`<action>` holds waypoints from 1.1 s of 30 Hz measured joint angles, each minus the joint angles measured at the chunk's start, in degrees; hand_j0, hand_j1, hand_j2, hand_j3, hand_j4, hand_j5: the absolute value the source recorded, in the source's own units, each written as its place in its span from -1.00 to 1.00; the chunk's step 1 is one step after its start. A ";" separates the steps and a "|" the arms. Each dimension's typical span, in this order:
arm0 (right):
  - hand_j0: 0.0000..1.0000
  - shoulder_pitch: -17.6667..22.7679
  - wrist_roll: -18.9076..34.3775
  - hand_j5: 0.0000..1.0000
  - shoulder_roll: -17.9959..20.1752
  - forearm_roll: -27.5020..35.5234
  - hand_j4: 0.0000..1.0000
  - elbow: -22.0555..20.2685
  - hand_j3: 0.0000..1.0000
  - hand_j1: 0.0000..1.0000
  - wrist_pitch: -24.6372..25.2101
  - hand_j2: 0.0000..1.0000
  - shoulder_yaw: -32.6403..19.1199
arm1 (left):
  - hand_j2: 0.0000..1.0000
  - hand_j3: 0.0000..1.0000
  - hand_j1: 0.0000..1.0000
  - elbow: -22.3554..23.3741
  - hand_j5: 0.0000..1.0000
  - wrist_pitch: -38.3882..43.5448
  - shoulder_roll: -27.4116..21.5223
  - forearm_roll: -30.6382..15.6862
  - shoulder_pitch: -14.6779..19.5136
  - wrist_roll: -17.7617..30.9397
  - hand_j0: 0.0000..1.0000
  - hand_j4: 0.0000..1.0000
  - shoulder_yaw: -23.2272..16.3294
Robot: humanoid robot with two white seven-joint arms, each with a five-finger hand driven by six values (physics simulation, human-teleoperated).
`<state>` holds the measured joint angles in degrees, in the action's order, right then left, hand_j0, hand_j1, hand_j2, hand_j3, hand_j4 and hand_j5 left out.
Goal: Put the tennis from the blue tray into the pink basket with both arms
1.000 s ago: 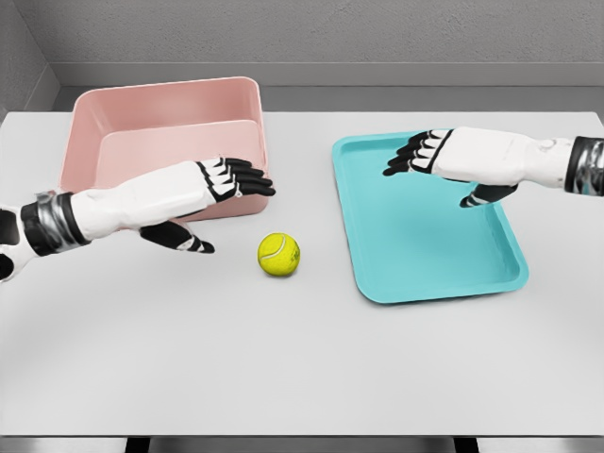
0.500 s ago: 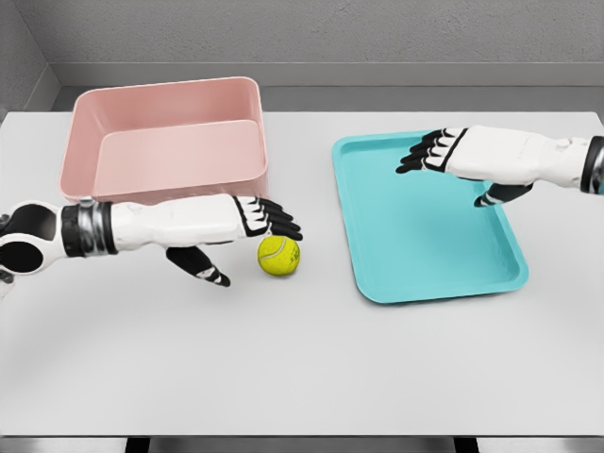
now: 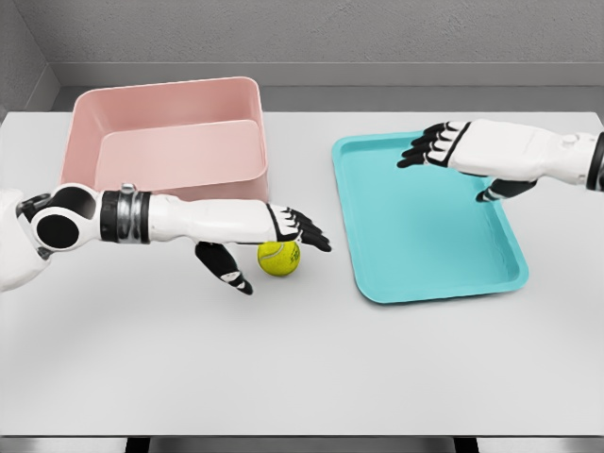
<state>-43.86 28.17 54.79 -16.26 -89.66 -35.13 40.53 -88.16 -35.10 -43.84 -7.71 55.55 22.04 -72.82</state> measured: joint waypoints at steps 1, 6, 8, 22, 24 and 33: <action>1.00 0.00 0.07 1.00 -0.03 -0.01 1.00 -0.02 1.00 1.00 0.00 1.00 -0.17 | 1.00 1.00 1.00 0.42 1.00 0.00 0.03 -0.04 -0.09 0.01 1.00 1.00 -0.14; 1.00 0.26 0.42 1.00 -0.23 -0.11 1.00 -0.09 1.00 1.00 0.00 1.00 -0.51 | 1.00 1.00 1.00 3.32 1.00 0.00 0.88 -0.08 -0.35 0.04 1.00 1.00 -0.20; 1.00 0.26 0.48 1.00 -0.37 -0.12 1.00 -0.13 1.00 1.00 0.00 1.00 -0.55 | 1.00 1.00 1.00 4.86 1.00 0.00 1.55 -0.19 -0.35 0.06 1.00 1.00 0.06; 1.00 0.35 0.60 1.00 -0.71 -0.30 1.00 -0.06 1.00 1.00 0.00 1.00 -0.62 | 1.00 1.00 1.00 13.30 1.00 0.01 6.49 -0.32 -0.88 0.06 1.00 1.00 -0.26; 1.00 1.41 0.60 1.00 -0.52 -0.32 1.00 0.04 1.00 1.00 -0.01 1.00 -0.60 | 1.00 1.00 1.00 14.04 1.00 0.00 6.54 -0.22 -1.32 0.05 1.00 1.00 -0.34; 1.00 1.41 0.60 1.00 -0.21 -0.31 1.00 0.12 1.00 1.00 0.00 1.00 -0.59 | 1.00 1.00 1.00 15.70 1.00 0.01 6.68 0.03 -1.23 -0.23 1.00 1.00 -1.79</action>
<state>-42.45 28.76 54.59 -16.57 -89.54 -35.14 39.94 -72.46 -35.09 -37.16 -7.67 54.32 21.81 -74.61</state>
